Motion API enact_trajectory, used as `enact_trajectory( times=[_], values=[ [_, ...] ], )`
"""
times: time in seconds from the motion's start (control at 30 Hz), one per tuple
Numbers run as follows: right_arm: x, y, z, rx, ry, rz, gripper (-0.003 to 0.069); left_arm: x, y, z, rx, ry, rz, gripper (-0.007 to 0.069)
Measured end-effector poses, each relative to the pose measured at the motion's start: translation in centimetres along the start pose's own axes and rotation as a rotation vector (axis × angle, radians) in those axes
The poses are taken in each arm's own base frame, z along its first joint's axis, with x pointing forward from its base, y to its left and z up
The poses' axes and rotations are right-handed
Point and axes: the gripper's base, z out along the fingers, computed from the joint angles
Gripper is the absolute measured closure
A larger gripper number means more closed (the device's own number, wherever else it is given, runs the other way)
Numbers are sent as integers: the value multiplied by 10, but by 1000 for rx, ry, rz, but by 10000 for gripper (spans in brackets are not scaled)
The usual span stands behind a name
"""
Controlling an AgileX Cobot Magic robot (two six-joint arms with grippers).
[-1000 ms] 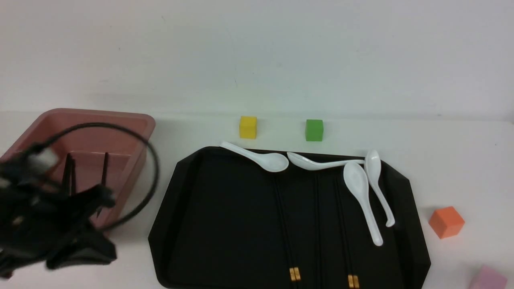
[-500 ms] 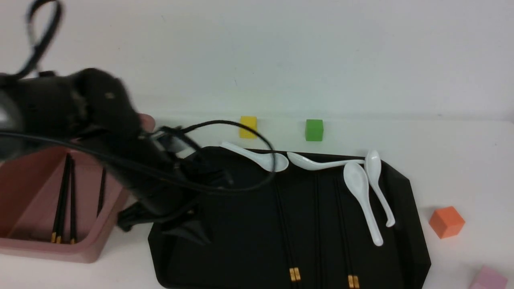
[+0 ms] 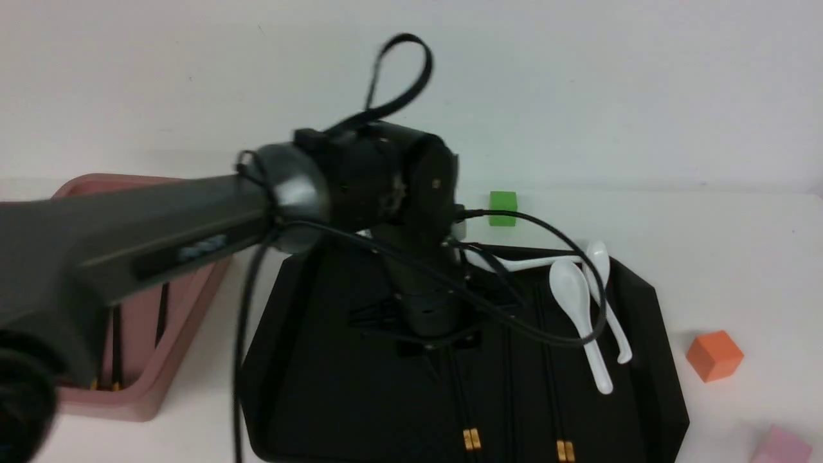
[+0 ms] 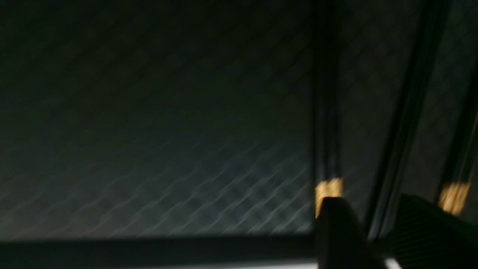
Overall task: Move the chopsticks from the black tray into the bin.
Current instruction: Use the left arm to grab a pair of chopsticks
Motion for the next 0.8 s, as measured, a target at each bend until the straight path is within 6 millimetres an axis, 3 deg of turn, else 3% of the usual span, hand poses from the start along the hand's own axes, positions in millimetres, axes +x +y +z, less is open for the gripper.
enact_trajectory(
  times=[0.2, 0.6, 0.8],
  values=[
    [0, 0, 0, 0, 0, 0, 419, -7, -1, 26, -42, 20, -72, 283],
    [0, 0, 0, 0, 0, 0, 419, -9, 3, 59, -76, 41, -221, 280],
    [0, 0, 0, 0, 0, 0, 419, -9, 1, 64, -47, 58, -250, 280]
  ],
)
